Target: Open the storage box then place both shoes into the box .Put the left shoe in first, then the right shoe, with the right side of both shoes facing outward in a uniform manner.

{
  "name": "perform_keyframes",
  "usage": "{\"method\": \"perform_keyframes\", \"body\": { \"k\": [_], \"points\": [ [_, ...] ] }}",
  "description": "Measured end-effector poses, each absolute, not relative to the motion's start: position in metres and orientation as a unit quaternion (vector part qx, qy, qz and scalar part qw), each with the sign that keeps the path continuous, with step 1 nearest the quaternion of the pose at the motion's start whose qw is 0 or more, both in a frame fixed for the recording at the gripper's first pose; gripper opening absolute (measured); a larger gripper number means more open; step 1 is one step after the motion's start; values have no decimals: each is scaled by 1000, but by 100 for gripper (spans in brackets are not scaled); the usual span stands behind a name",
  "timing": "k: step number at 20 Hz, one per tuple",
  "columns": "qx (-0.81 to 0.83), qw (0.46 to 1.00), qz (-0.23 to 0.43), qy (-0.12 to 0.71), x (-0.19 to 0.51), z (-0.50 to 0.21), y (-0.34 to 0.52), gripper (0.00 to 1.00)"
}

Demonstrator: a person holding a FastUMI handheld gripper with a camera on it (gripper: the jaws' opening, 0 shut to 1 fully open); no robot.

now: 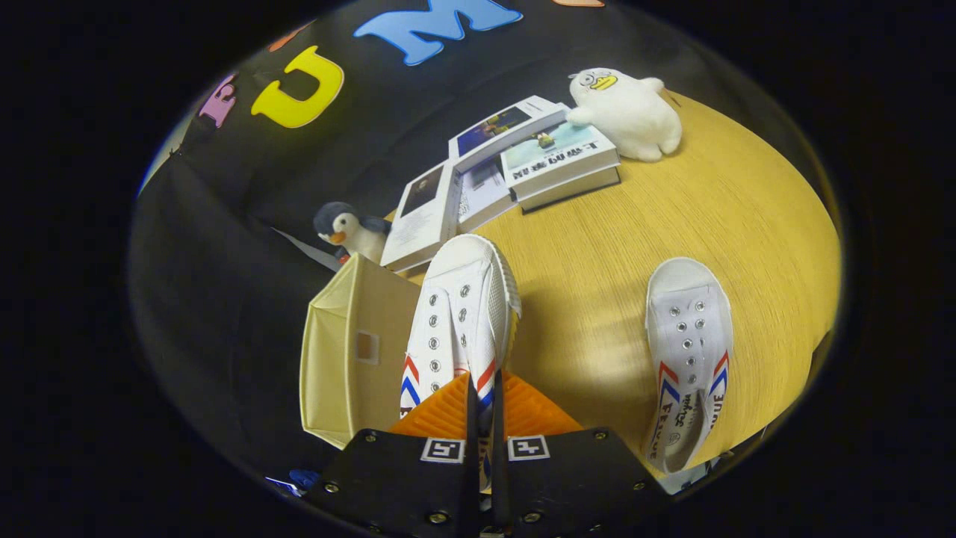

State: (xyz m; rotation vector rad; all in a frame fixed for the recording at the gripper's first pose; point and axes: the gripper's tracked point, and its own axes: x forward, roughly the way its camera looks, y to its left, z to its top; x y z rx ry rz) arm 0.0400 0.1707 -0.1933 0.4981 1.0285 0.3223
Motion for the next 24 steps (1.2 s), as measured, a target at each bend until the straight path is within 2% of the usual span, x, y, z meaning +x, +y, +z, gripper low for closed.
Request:
{"method": "perform_keyframes", "body": {
  "k": [4, 10, 18, 24],
  "points": [
    [236, 835, 181, 462, 49, -149, 200, 7],
    [228, 836, 216, 449, 54, -124, 261, 7],
    [181, 846, 231, 446, 61, -138, 329, 7],
    [132, 843, 227, 470, 56, -180, 368, 7]
  ]
}}
